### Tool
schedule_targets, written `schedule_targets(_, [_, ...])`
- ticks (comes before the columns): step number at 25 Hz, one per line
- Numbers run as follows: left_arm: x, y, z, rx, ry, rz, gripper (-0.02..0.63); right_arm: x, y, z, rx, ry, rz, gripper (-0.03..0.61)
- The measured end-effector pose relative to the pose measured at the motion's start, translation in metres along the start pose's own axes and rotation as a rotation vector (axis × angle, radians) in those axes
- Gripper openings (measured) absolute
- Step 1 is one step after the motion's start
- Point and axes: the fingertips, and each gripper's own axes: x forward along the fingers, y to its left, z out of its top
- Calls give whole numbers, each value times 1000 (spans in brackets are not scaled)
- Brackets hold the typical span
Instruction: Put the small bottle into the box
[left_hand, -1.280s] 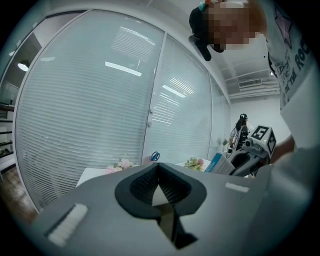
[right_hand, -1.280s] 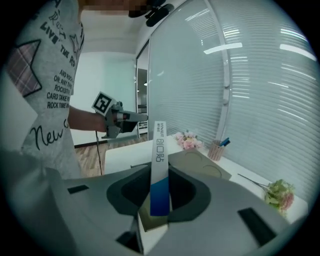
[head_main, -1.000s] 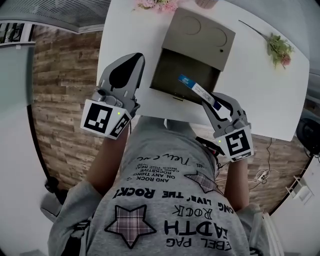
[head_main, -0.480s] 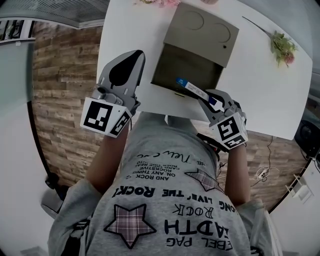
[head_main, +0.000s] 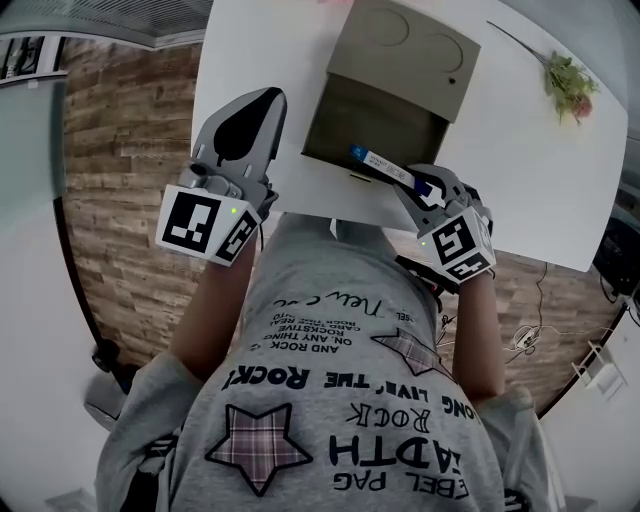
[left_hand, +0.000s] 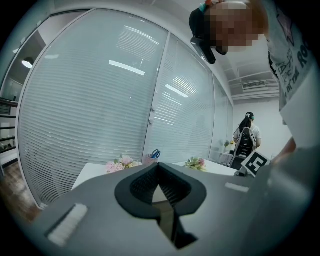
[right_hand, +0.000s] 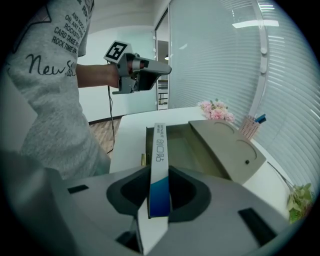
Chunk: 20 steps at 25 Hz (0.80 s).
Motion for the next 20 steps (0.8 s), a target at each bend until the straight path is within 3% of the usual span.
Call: schedule_targets(20, [-3,-2,0,3,-5,-4,11,12,11,-3,-19,34,22,97])
